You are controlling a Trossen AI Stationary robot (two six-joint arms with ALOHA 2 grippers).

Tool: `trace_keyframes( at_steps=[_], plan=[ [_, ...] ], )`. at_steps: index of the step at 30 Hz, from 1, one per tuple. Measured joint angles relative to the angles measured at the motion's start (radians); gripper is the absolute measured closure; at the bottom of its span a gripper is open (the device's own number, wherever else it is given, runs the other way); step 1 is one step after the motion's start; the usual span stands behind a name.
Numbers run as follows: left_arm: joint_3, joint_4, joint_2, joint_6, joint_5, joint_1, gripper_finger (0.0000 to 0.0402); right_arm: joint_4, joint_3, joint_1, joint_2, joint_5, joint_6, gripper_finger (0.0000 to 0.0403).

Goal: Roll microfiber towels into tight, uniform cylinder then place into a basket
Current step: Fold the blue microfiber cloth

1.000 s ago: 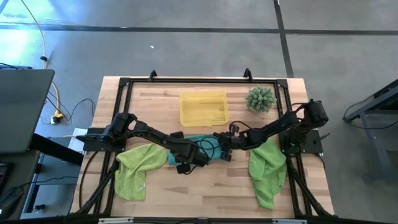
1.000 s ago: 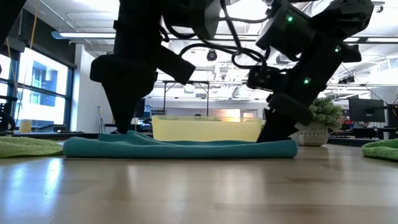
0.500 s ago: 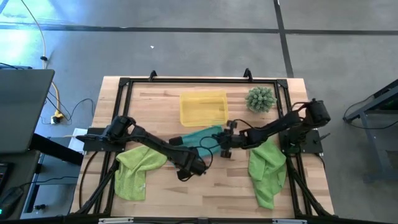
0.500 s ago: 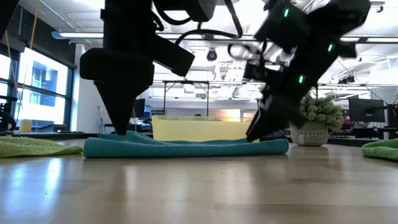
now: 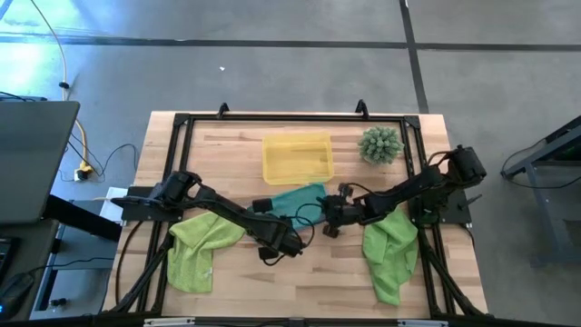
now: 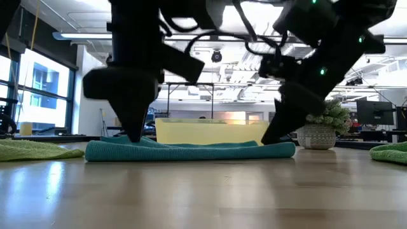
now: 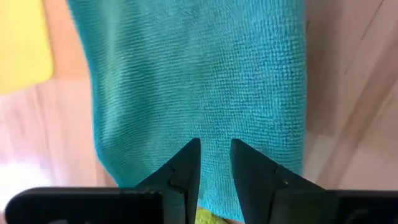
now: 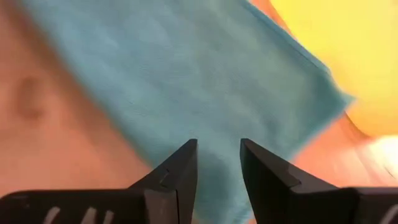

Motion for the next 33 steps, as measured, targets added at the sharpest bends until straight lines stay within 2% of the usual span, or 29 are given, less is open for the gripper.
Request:
trace_keyframes(
  at_steps=[7,10,17,23,25,28,31,33],
  plan=[
    [0.000,-0.019,0.053,0.008,0.023,0.009,0.0323,-0.057,-0.023,-0.004,0.008,-0.019,0.015,0.0290],
    [0.001,0.000,0.060,0.008,0.065,0.009,0.0324,-0.116,-0.021,-0.008,0.006,0.016,-0.001,0.0290],
    [0.023,0.156,0.050,0.010,0.189,0.001,0.0324,-0.131,0.006,-0.039,0.010,0.148,-0.216,0.0291],
    [0.087,0.281,0.063,0.102,0.272,0.000,0.0323,-0.135,0.089,-0.055,0.009,0.176,-0.269,0.0291],
    [0.119,0.285,0.064,0.150,0.291,0.000,0.0323,-0.139,0.119,-0.047,0.008,0.153,-0.255,0.0291],
    [0.148,0.257,0.060,0.211,0.299,-0.007,0.0323,-0.120,0.143,-0.027,0.008,0.050,-0.160,0.0291],
    [0.158,0.196,0.048,0.229,0.292,-0.022,0.0323,-0.065,0.139,0.001,0.011,-0.047,-0.075,0.0291],
    [0.159,0.168,0.037,0.228,0.292,-0.033,0.0323,-0.029,0.130,0.023,0.022,-0.067,-0.039,0.0291]
  ],
)
